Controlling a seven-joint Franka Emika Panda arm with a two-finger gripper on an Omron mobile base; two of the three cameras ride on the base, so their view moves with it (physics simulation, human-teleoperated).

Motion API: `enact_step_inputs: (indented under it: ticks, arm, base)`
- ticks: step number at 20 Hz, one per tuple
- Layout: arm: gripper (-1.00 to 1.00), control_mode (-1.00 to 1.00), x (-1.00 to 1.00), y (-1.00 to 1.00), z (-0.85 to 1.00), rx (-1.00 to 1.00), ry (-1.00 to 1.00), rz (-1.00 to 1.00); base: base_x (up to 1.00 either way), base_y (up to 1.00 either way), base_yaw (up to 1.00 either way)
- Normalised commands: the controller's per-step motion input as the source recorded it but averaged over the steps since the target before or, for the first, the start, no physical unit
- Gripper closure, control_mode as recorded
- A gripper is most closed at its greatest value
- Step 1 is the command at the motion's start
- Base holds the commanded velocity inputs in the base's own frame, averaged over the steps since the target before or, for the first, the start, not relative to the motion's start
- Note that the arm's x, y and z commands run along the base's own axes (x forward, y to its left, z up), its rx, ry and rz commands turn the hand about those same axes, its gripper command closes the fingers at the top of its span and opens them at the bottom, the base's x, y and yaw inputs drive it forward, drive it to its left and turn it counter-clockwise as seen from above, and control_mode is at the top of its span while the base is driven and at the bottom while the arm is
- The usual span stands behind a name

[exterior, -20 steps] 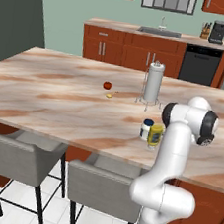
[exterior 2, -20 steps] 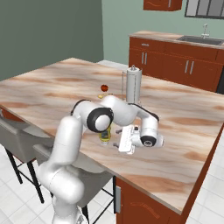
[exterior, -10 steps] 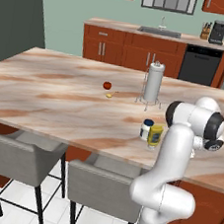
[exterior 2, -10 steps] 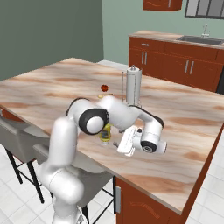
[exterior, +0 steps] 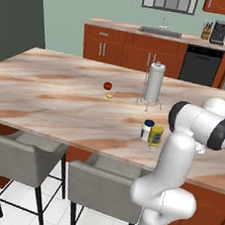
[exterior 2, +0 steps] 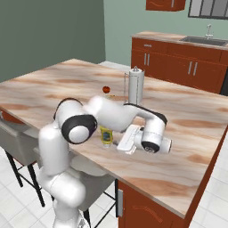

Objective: Move the mustard and mayonnaise from the cabinet to the dining counter.

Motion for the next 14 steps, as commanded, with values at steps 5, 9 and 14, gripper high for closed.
enact_step_inputs:
  ticks: [5,9,14]
  arm:
    - [-1.0,-1.0,-0.47,0.0,0.5,-0.09,0.23,0.0]
    - [-1.0,-1.0,-0.45,0.0,0.42,-0.2,0.2,-0.01]
    - [-1.0,-1.0,-0.45,0.07,0.37,-0.27,0.15,-0.04]
  base:
    - [0.0,0.0,0.0]
    - [0.0,0.0,0.0]
    - [0.0,0.0,0.0]
